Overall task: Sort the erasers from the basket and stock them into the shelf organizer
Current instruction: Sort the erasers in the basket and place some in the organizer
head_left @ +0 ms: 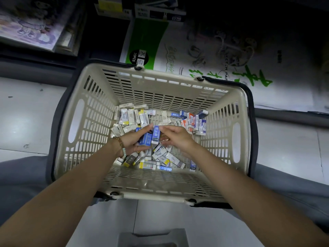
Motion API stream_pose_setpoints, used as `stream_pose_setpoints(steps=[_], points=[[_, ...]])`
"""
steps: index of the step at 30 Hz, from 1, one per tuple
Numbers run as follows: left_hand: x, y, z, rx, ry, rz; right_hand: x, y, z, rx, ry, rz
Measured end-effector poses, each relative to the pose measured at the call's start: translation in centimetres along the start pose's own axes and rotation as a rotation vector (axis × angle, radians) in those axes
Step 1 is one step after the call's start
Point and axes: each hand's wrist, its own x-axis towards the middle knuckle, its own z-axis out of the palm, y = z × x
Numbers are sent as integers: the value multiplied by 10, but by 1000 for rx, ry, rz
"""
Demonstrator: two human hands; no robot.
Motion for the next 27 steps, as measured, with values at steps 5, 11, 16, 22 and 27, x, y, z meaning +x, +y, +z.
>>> stream_pose_setpoints(steps=[5, 11, 16, 22, 27], points=[[-7, -1, -7, -9, -79, 10, -6, 2, 10, 139, -115, 106], [-7, -5, -16, 58, 25, -48, -10, 31, -22, -267, -230, 311], [-7, -5, -25, 29, 93, -27, -7, 78, -23, -746, -246, 387], [-6, -6, -22, 11, 100, -38, -5, 95, -9, -880, -406, 335], [-6, -5, -24, 1, 77, -37, -4, 96, -8, -859, -368, 273]])
